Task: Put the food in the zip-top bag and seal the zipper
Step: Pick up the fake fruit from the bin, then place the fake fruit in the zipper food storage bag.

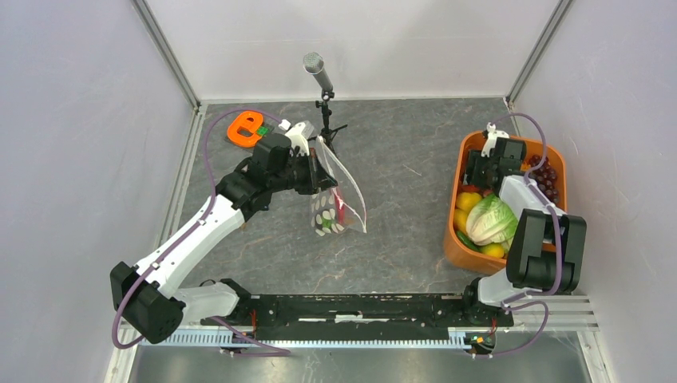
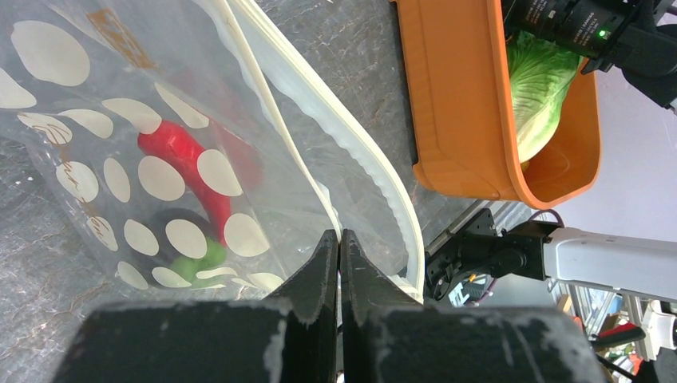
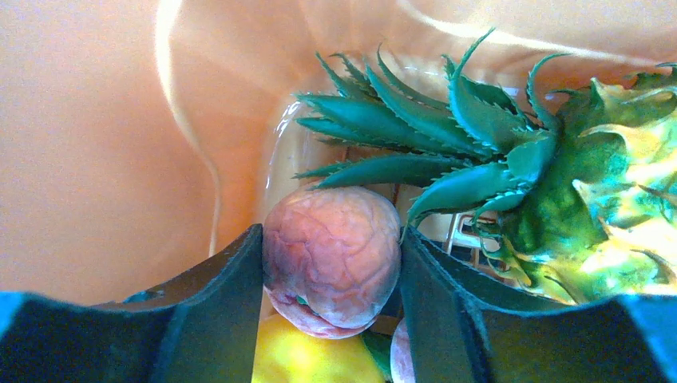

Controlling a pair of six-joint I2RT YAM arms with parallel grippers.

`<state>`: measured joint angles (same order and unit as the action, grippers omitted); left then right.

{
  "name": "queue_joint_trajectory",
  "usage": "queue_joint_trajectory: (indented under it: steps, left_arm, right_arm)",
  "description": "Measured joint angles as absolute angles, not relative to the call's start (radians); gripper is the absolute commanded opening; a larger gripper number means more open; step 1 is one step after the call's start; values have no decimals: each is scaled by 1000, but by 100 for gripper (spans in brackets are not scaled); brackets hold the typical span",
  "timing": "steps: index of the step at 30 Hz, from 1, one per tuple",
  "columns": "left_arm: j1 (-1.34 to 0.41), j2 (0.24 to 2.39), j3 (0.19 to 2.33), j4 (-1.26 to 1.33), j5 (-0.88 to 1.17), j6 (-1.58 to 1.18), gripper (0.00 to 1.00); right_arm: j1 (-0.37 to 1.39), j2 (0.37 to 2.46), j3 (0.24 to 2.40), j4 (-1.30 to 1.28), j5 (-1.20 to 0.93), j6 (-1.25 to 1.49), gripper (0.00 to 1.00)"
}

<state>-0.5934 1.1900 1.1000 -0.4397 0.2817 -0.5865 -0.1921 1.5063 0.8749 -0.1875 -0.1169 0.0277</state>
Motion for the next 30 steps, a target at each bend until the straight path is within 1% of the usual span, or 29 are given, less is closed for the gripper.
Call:
queue_joint_trajectory:
  steps: [4, 10, 19, 22, 30]
  left_arm:
    - [-593, 1190, 1100, -440, 283, -587, 2]
    - [-593, 1190, 1100, -440, 283, -587, 2]
    - [-593, 1186, 1100, -439, 284, -586, 2]
    - [-593, 1185, 1100, -439, 290, -586, 2]
    - [-593, 1185, 1100, -439, 291, -584, 2]
  right_arm:
    - [-192, 1457, 848, -174, -120, 41, 53]
    - [-192, 1268, 771, -125, -104, 80, 53]
    - [-192, 1071, 651, -28, -101, 162, 50]
    - [-192, 1000, 613, 12, -130, 194, 51]
    - [-192, 864, 595, 152, -281, 284, 52]
